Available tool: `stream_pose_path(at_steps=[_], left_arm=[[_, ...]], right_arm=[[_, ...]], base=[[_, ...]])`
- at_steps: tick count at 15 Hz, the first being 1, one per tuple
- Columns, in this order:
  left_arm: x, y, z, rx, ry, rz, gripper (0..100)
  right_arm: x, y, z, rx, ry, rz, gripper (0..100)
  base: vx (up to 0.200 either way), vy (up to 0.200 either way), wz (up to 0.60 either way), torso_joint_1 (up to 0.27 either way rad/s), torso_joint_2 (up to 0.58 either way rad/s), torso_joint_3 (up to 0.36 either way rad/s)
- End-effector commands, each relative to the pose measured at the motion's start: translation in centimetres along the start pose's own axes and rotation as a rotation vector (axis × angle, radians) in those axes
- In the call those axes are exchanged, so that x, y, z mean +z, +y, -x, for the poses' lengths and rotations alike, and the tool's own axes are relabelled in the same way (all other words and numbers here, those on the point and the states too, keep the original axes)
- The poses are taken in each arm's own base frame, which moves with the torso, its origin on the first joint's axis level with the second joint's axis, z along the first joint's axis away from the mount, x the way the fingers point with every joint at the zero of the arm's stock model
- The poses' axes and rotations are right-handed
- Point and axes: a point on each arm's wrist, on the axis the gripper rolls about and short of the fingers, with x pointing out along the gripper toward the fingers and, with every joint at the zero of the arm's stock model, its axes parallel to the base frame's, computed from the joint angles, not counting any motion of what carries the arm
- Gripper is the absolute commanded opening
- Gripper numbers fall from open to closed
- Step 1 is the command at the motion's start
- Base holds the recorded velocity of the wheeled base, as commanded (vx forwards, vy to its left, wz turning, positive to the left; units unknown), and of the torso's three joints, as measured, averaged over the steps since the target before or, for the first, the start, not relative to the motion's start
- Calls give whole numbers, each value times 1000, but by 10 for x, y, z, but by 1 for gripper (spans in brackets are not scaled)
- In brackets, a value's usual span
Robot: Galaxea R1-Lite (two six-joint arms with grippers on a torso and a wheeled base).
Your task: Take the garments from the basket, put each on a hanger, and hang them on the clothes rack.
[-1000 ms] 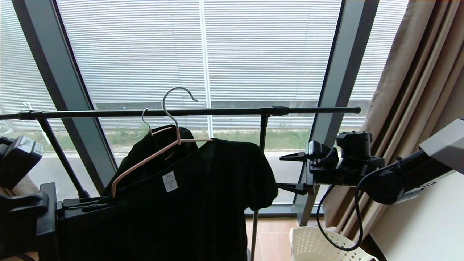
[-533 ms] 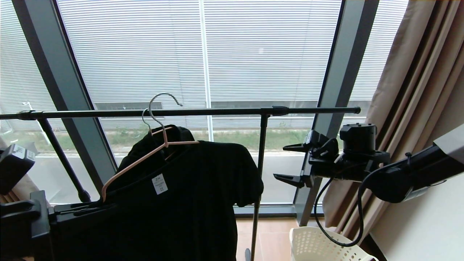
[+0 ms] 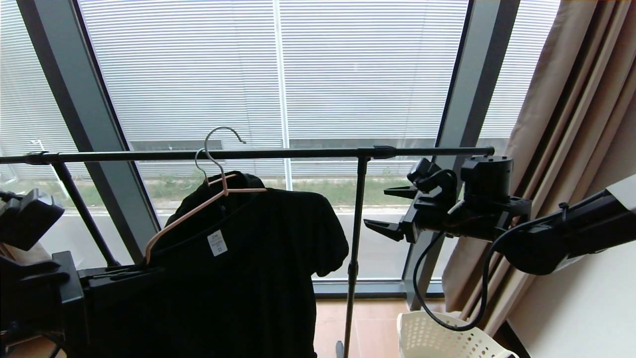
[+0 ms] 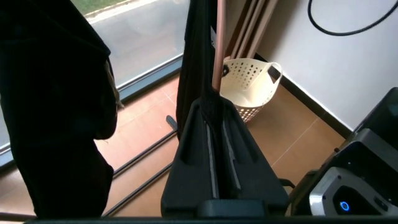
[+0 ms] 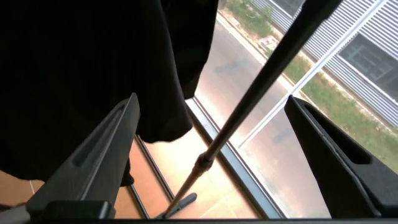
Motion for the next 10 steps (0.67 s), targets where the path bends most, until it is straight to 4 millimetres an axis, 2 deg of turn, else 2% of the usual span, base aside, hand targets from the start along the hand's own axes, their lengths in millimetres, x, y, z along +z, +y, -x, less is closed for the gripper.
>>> stream_pose_path(at_steps=[1, 6, 8, 10], left_arm=[[-1, 9, -12, -6, 27, 26, 0], [7, 45, -61, 37, 58, 26, 0], [4, 51, -74, 39, 69, 21, 0], [-2, 57, -97, 57, 86, 9, 0]], right_arm=[[7, 7, 0, 3, -12, 14, 100], [22, 19, 19, -13, -60, 51, 100], [24, 21, 21, -15, -77, 63, 100], [23, 21, 20, -15, -76, 64, 100]], base=[[0, 0, 0, 0, 0, 0], [0, 0, 0, 0, 0, 0], [0, 0, 0, 0, 0, 0], [0, 0, 0, 0, 0, 0]])
